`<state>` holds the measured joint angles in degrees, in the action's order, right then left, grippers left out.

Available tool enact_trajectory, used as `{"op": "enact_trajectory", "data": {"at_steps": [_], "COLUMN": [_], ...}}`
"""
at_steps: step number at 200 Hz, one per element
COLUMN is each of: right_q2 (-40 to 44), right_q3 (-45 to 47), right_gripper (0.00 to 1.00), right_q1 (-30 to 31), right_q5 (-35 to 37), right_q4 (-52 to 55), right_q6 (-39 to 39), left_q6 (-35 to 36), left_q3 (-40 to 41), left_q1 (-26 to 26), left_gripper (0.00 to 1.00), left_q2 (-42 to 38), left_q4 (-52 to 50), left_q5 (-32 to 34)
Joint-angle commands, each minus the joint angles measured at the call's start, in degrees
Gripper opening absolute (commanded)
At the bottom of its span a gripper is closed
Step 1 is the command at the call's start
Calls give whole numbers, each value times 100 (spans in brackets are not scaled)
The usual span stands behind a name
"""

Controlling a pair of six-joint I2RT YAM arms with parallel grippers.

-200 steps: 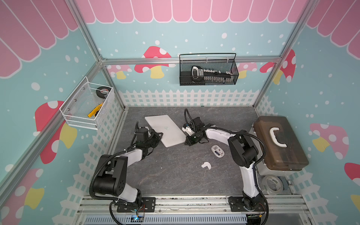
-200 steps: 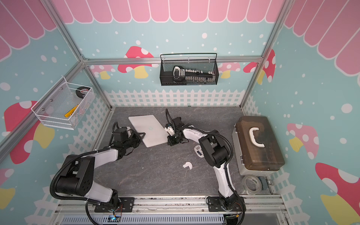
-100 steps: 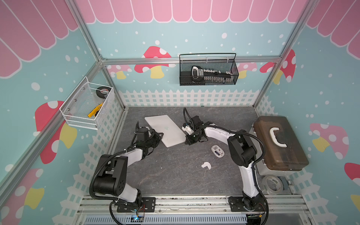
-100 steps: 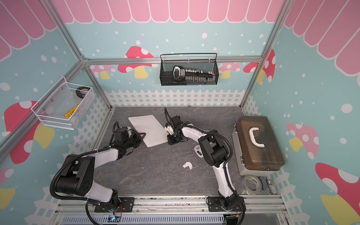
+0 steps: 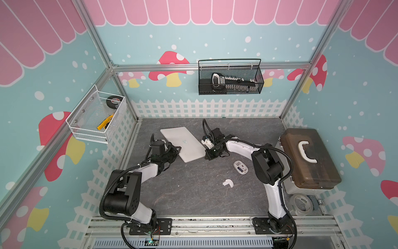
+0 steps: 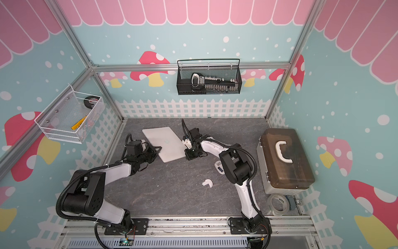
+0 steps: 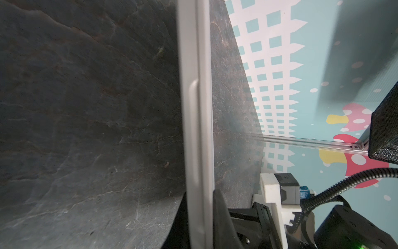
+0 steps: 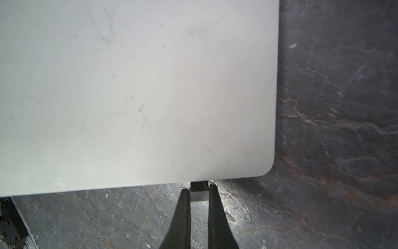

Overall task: Insert the wireless mouse receiver into the laptop
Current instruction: Insert the USB plug into the USB port.

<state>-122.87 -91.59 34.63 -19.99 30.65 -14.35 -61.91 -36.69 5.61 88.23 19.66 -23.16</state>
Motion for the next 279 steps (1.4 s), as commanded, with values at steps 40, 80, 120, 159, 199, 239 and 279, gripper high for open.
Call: {"op": "enact_trajectory", "data": {"at_steps": [40,80,120,159,199,239,279], "right_q2": [9,61,129,180,211,176,204], "right_q3": [-105,-119,-122,-73,58,-27,-104], "right_gripper": [0,0,0,0,0,0,0], "right_q1": [-23,-33,-34,-34,-35,-33,-35], "right_q5": [468,363,427,341,478,622,778], "right_q4": [-378,-584,-604,-626,-778,-935,-870], "right_q6": [167,-24,-18,67,108,55,138], "left_q6": [487,489,504,504,504,531,531], "left_q3": [-163,-149,-152,-137,-146,-137,-146], "left_q1": [72,73,78,80,78,81,80], "left_gripper": [0,0,0,0,0,0,0], "left_q2": [32,28,18,14,19,-6,15], "left_q4": [-93,-95,-118,-113,-123,-138,-151], "left_q5": [-147,-139,-144,-136,-144,-136,-151]}}
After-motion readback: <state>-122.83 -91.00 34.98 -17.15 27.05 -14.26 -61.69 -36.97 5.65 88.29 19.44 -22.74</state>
